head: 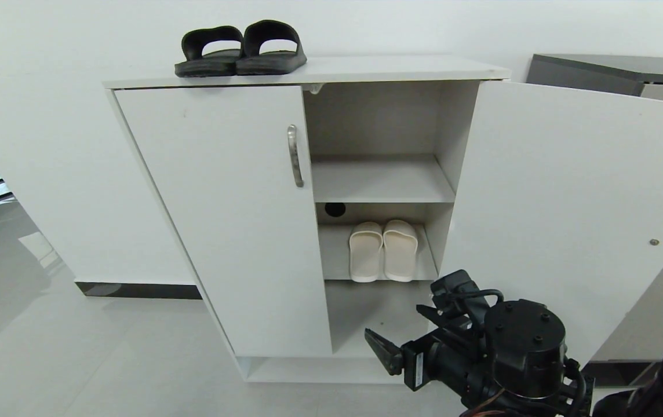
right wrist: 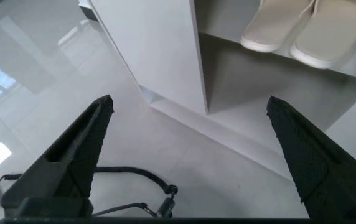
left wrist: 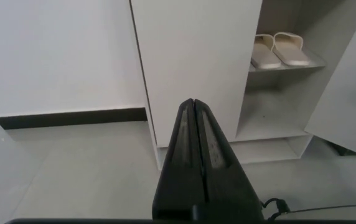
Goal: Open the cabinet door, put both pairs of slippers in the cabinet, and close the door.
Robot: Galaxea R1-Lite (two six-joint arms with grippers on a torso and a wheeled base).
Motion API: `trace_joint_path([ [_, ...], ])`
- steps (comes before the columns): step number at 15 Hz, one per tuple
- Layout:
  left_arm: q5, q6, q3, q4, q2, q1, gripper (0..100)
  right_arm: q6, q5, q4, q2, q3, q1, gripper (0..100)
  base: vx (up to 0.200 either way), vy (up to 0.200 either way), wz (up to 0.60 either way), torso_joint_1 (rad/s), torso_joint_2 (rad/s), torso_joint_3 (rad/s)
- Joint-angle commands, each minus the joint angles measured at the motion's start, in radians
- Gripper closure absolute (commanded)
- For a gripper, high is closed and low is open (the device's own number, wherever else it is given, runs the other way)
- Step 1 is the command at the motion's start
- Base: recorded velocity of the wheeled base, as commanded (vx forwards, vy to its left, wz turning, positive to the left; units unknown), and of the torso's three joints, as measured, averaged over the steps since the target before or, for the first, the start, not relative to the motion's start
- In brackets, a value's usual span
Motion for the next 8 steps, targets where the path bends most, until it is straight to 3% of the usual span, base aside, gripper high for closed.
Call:
trace_joint_path([
  [1, 0.001, -0.002, 0.0, 0.0, 0.001, 0.0, 100, 0.004, 0.004, -0.002, 0.012, 0.002, 0.0, 0, 0.0, 0.0, 0.0, 0.0, 0.0, 0.0],
  [2, 0.001, -0.004, 0.0, 0.0, 0.001, 0.0, 100, 0.016, 0.014, -0.013, 0.013, 0.005, -0.001, 0, 0.0, 0.0, 0.0, 0.0, 0.0, 0.0],
  [8, 0.001, -0.012, 0.0, 0.001, 0.001, 0.0, 100, 0.024, 0.193, -0.134, 0.03, 0.127, -0.038, 0, 0.0, 0.2, 0.0, 0.006, 0.0, 0.002],
])
